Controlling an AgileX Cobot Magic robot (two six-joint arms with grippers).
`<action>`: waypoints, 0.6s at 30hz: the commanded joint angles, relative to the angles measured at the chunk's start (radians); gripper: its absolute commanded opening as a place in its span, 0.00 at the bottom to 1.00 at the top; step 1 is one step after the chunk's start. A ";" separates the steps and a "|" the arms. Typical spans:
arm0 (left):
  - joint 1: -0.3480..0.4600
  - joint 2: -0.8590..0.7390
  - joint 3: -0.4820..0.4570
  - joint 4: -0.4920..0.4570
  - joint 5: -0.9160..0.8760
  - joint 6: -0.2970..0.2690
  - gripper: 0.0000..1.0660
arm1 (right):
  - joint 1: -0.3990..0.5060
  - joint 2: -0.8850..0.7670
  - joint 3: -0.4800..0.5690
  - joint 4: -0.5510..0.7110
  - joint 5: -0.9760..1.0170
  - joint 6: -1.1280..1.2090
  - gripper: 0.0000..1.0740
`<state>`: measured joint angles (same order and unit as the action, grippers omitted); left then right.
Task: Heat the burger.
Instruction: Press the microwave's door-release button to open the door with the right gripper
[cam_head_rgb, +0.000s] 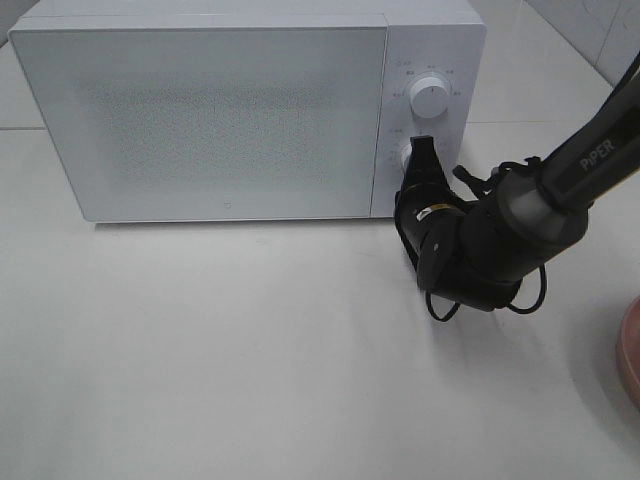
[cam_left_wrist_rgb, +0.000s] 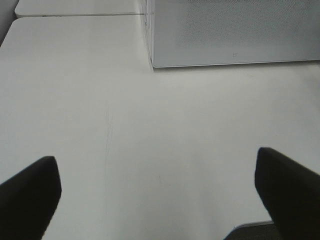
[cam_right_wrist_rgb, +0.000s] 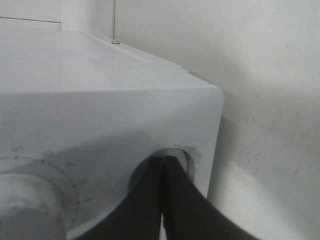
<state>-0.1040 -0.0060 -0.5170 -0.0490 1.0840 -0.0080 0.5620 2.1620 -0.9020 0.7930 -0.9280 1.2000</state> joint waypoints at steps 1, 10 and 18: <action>-0.002 -0.003 0.000 -0.006 -0.014 0.001 0.92 | -0.020 -0.009 -0.066 -0.040 -0.150 -0.032 0.00; -0.002 -0.003 0.000 -0.006 -0.014 0.001 0.92 | -0.060 -0.008 -0.136 -0.048 -0.144 -0.095 0.00; -0.002 -0.003 0.000 -0.006 -0.014 0.001 0.92 | -0.061 -0.009 -0.143 -0.067 -0.127 -0.097 0.00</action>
<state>-0.1040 -0.0060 -0.5170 -0.0490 1.0840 -0.0080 0.5500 2.1650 -0.9580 0.8450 -0.8520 1.1230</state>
